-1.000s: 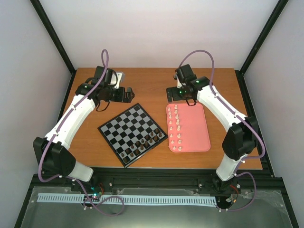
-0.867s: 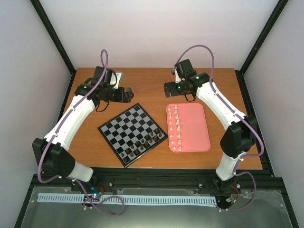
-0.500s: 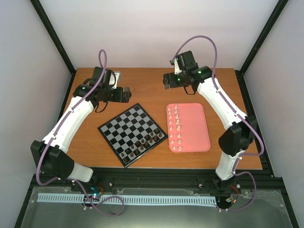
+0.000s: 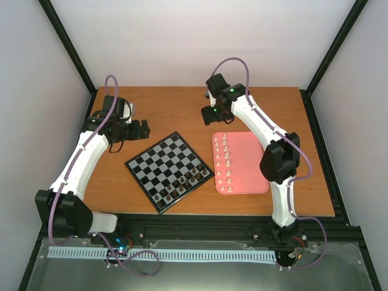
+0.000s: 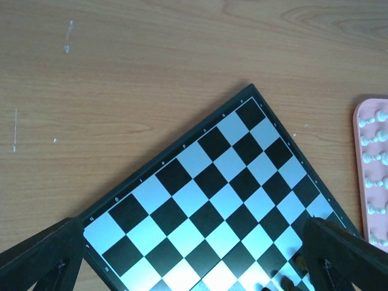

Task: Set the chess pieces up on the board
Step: Pick up the chess piece from the storage box.

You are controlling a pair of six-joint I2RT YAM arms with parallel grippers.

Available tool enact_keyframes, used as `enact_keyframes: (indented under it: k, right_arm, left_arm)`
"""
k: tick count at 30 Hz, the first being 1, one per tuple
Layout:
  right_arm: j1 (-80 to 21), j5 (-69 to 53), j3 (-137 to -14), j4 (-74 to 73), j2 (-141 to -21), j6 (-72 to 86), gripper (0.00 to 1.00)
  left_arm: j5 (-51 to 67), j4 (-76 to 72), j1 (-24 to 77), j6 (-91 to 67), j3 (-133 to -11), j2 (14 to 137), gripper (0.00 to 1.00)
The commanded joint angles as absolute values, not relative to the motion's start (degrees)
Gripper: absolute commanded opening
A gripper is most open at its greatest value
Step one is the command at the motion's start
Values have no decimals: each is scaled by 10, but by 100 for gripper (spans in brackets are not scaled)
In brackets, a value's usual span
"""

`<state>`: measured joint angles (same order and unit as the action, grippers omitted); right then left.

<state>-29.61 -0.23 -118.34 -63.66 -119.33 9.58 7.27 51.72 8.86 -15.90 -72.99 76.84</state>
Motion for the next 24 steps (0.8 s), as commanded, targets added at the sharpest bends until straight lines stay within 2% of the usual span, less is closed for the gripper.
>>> enact_keyframes:
  k: [1, 4, 9, 16, 24]
  right_arm:
    - [-298, 25, -1205, -678, -1197, 85, 76]
    - [-292, 53, -1152, -672, -1180, 80, 74]
    - [-253, -3, -1070, -632, -1160, 90, 57]
    - [-238, -11, -1076, -639, -1194, 77, 53]
    - [-228, -25, -1145, -663, -1269, 62, 44]
  left_arm:
    - [83, 539, 85, -170, -735, 757, 100]
    - [89, 534, 84, -175, -740, 767, 100]
    - [103, 538, 83, -173, -776, 804, 100]
    - [94, 542, 83, -159, -801, 829, 100]
    - [99, 536, 83, -159, -806, 847, 100]
